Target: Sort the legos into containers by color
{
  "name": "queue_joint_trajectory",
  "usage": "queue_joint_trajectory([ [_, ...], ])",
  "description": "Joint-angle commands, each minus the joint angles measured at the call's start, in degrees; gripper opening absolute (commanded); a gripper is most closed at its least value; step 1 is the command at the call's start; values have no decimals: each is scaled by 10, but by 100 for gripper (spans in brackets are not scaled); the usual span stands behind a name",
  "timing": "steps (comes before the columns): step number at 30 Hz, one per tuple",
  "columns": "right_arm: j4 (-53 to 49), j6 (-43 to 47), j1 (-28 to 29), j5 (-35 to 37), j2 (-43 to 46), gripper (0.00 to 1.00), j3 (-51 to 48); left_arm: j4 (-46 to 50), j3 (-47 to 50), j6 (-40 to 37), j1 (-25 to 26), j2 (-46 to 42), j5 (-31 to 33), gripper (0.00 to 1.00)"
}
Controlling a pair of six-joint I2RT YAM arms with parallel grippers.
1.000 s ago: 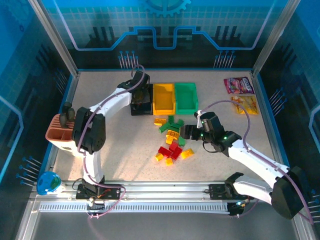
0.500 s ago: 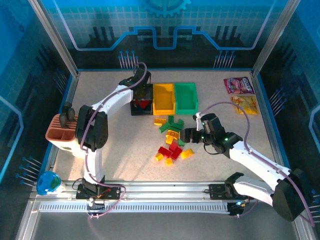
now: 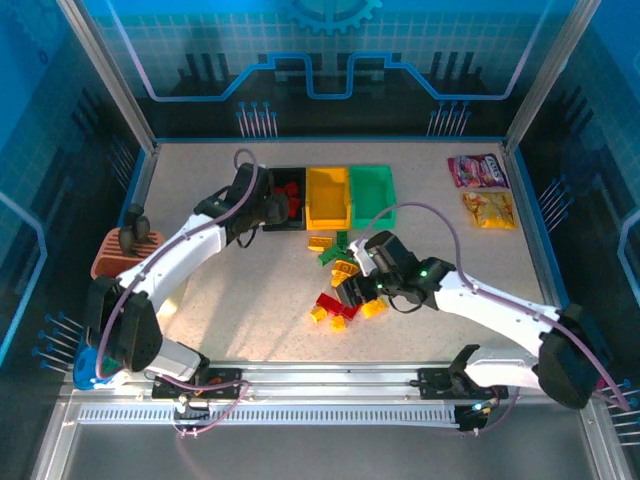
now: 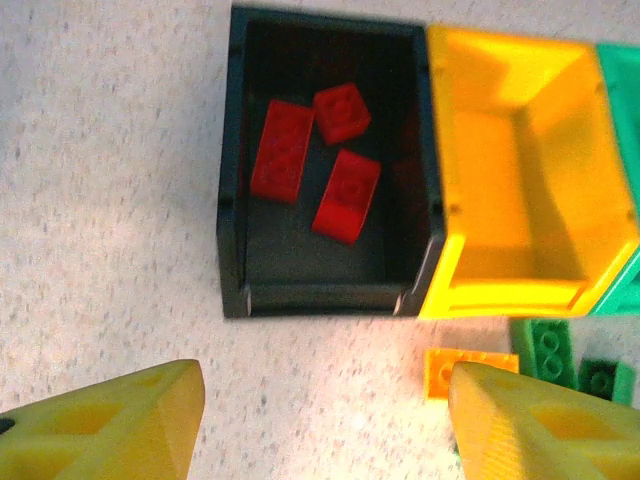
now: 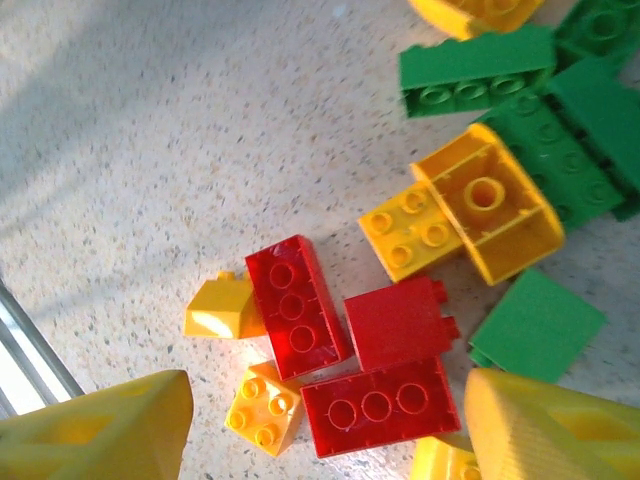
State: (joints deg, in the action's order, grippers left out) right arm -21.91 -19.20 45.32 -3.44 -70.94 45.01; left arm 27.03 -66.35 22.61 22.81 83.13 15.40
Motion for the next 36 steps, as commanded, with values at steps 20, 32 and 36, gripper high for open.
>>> queue_joint_trajectory([
  [20,-115,168,79,58,-244,56,165,-19,234,77,6,-188,22,63],
  [32,-127,180,86,75,-281,58,183,-19,257,80,6,-218,29,63],
  [36,-128,179,91,61,-290,60,186,-19,257,79,6,-219,29,63],
])
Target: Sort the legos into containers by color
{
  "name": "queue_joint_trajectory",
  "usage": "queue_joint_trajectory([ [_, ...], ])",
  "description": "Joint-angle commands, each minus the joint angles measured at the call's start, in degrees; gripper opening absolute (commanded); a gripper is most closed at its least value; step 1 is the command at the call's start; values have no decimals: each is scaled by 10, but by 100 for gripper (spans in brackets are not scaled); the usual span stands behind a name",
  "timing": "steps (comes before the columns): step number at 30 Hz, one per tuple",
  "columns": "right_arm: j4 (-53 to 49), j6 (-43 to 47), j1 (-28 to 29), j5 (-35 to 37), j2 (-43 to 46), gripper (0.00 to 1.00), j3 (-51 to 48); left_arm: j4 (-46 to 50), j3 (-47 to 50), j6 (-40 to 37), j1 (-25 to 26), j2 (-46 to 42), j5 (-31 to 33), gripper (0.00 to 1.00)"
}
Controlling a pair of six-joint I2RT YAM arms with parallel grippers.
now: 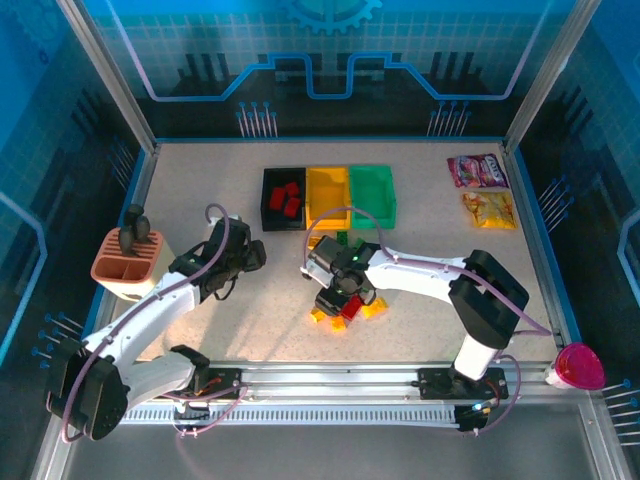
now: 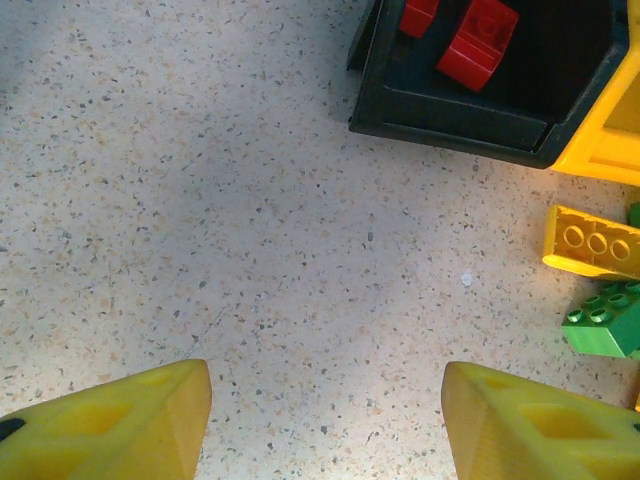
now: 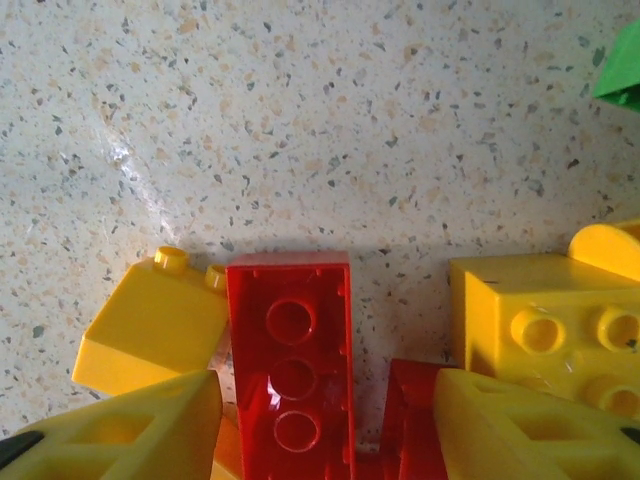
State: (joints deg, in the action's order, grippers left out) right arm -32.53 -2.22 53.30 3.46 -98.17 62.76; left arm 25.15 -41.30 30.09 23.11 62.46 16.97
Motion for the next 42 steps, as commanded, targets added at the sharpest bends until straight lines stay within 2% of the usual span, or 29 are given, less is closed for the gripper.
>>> queue_joint_trajectory([
  [1,-22,10,13,-10,-20,60,10,1,6,4,3,-12,13,63],
  [13,-19,1,29,0,-45,60,22,2,8,1,4,-18,17,63],
  [26,-11,-26,9,34,-56,59,26,1,17,1,4,-26,20,63],
  [42,-8,-30,8,-15,-78,60,22,-4,22,2,3,-30,19,63],
])
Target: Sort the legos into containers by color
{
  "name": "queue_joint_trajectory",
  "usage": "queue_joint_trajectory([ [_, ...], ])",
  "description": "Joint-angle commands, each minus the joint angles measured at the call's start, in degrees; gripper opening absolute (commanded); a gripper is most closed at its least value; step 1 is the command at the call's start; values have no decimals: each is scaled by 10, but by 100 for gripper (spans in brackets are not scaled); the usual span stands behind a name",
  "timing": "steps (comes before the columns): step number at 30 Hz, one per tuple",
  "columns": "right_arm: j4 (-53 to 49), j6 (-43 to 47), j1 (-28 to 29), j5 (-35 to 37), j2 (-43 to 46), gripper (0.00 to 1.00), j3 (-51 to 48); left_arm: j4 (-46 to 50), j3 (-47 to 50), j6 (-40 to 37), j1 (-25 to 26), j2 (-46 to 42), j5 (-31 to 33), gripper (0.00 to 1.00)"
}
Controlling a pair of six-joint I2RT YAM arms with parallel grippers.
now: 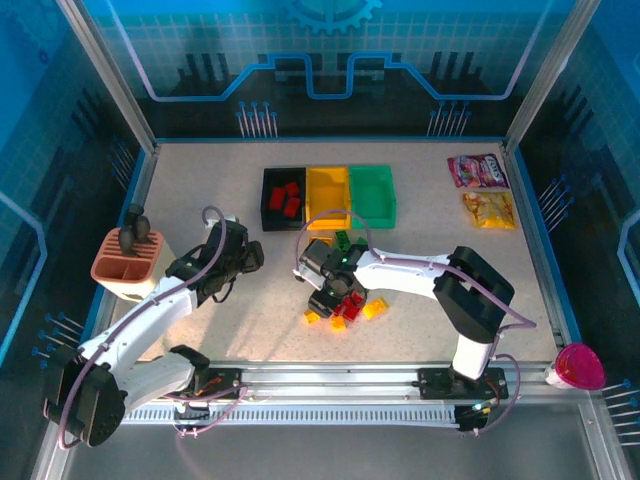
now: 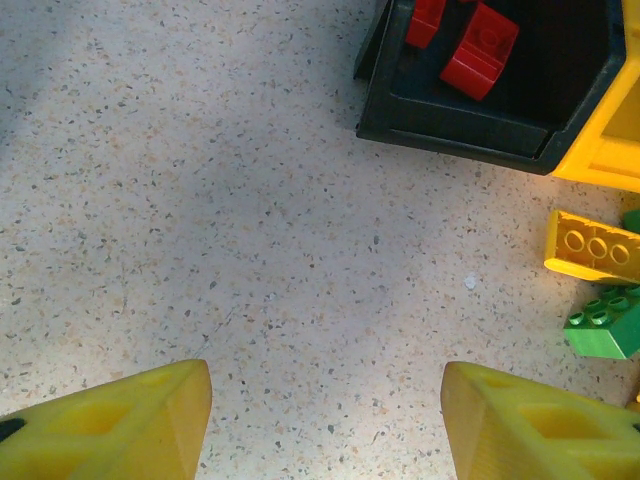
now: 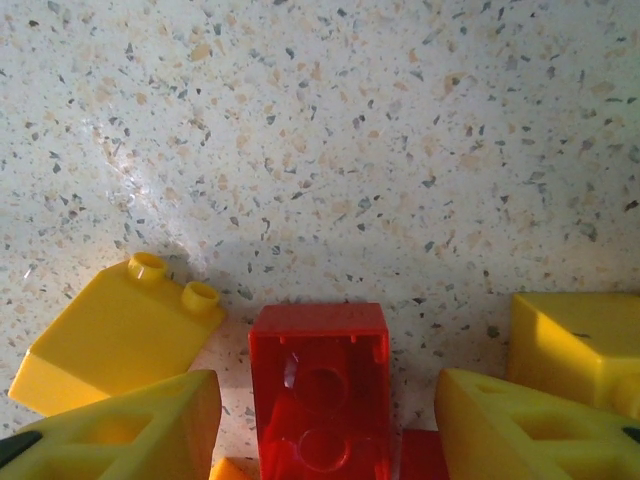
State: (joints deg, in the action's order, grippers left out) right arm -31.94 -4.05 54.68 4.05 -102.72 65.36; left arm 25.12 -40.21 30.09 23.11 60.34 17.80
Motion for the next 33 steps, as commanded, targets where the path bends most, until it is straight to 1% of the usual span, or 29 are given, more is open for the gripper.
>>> queue_joint_trajectory([
  [1,-13,-13,-6,-20,-35,60,-3,-5,12,3,4,-8,11,63],
  [6,-12,-16,-6,-8,-49,58,9,-6,11,-1,3,-8,14,62],
  [12,-19,-19,-4,10,-62,53,27,-7,10,-1,3,-7,15,62],
  [20,-18,-26,-3,17,-54,35,46,-4,5,-7,3,-7,22,62],
  [24,-11,-23,-5,8,-31,33,62,-7,8,-14,4,-12,17,62],
  [28,10,-23,-24,-21,-5,32,88,-38,36,-22,4,-53,-9,62],
  [33,19,-17,-51,-39,-19,31,161,-22,53,-9,4,-81,-10,62],
])
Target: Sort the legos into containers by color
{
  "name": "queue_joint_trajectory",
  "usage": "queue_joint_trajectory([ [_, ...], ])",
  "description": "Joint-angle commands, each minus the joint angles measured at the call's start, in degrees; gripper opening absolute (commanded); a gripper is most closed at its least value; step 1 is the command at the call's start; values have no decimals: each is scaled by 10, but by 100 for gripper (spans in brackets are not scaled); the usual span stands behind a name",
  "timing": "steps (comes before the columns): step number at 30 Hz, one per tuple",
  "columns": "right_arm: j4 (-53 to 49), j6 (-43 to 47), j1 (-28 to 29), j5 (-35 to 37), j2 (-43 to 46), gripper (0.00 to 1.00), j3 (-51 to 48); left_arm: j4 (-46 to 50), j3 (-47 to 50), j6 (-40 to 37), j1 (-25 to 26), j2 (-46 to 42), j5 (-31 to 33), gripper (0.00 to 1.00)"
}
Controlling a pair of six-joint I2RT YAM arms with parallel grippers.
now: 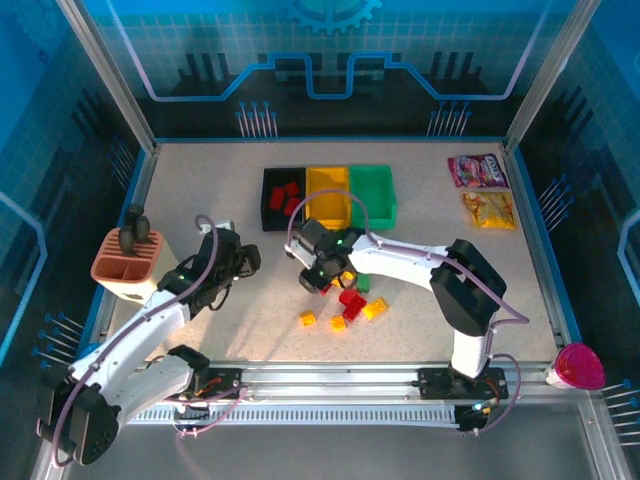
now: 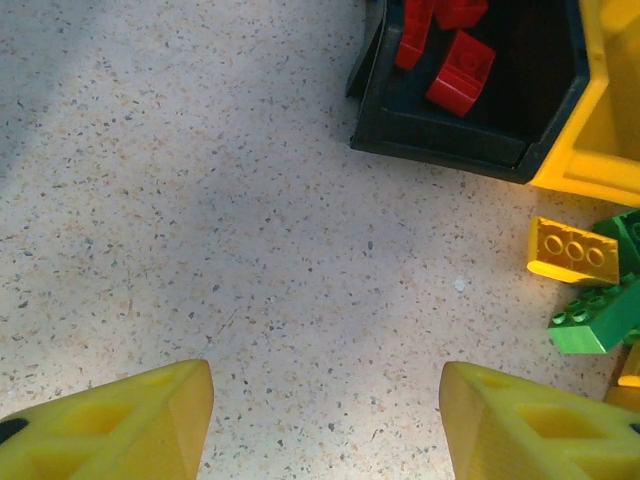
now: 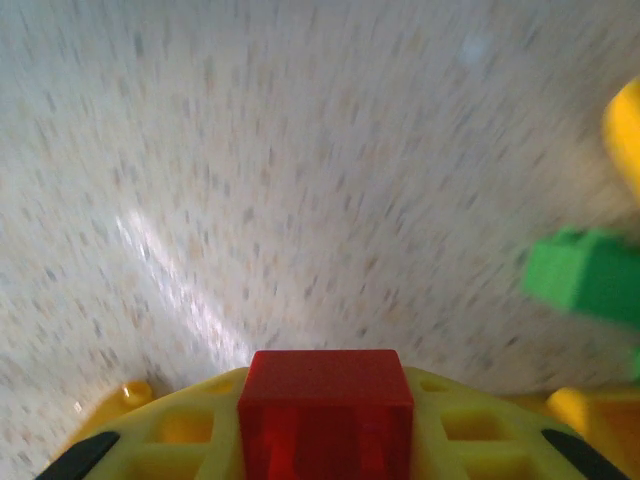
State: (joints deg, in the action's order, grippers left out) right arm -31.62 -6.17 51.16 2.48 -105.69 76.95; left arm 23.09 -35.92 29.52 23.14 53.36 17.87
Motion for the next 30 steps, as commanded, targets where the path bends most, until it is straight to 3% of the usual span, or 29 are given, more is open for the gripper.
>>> queue_joint_trajectory([
  [1,19,6,-21,-28,2,31,65,3,13,-2,6,-14,-10,62],
  [15,49,-27,-116,-128,-187,32,318,28,69,43,41,-85,-10,62],
  [30,41,-48,-125,-113,-344,33,535,55,68,52,67,-111,6,61],
])
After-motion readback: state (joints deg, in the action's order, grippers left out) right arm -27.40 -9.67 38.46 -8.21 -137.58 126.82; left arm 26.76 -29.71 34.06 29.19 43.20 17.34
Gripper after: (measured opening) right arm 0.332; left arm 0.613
